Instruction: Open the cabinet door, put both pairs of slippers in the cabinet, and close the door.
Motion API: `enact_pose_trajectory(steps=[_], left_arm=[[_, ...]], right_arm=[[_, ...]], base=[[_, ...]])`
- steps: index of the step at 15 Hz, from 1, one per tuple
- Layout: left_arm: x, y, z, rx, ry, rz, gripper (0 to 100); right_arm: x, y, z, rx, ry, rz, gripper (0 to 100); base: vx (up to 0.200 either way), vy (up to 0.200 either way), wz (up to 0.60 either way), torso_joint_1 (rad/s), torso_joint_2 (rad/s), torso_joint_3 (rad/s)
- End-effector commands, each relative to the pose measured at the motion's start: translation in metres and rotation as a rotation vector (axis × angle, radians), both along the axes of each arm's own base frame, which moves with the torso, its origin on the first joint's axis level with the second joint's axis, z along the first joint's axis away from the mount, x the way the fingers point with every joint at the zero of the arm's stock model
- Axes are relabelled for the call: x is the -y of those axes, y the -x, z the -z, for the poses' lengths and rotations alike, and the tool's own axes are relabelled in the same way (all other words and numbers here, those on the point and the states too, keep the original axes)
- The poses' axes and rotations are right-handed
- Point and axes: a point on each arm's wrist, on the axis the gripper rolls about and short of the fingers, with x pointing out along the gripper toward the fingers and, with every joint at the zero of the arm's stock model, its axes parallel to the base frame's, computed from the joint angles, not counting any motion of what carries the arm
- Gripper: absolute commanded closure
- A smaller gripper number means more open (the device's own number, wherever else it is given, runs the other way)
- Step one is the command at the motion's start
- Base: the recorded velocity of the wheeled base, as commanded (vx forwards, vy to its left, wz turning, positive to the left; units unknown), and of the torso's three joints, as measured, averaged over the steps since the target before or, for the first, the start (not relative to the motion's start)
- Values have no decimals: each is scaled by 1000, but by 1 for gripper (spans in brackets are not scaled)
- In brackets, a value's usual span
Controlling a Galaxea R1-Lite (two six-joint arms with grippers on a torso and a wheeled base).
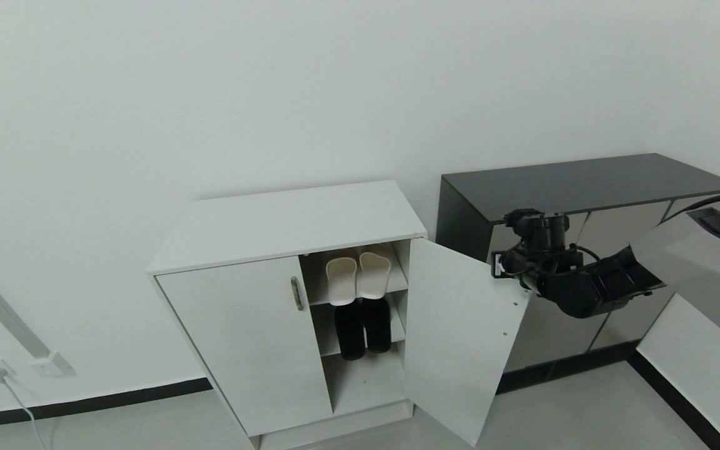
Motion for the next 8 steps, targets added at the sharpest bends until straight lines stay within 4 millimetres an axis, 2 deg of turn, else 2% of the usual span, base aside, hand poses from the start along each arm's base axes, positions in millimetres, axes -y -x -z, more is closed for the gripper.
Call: enact_pose_trajectory(steps=[1,6,8], left_arm=[[0,0,0,-2,1,-1,100],[0,0,0,1,1,-1,100],[0,0,0,-1,1,-1,100]], right_arm=[[0,0,4,-15,5,1,100],[0,3,7,-45,13,-1,100],[-5,13,1,-55,16,-18,100]], base=[[0,0,0,0,0,0],[0,0,0,0,0,0],[0,0,0,0,0,0]])
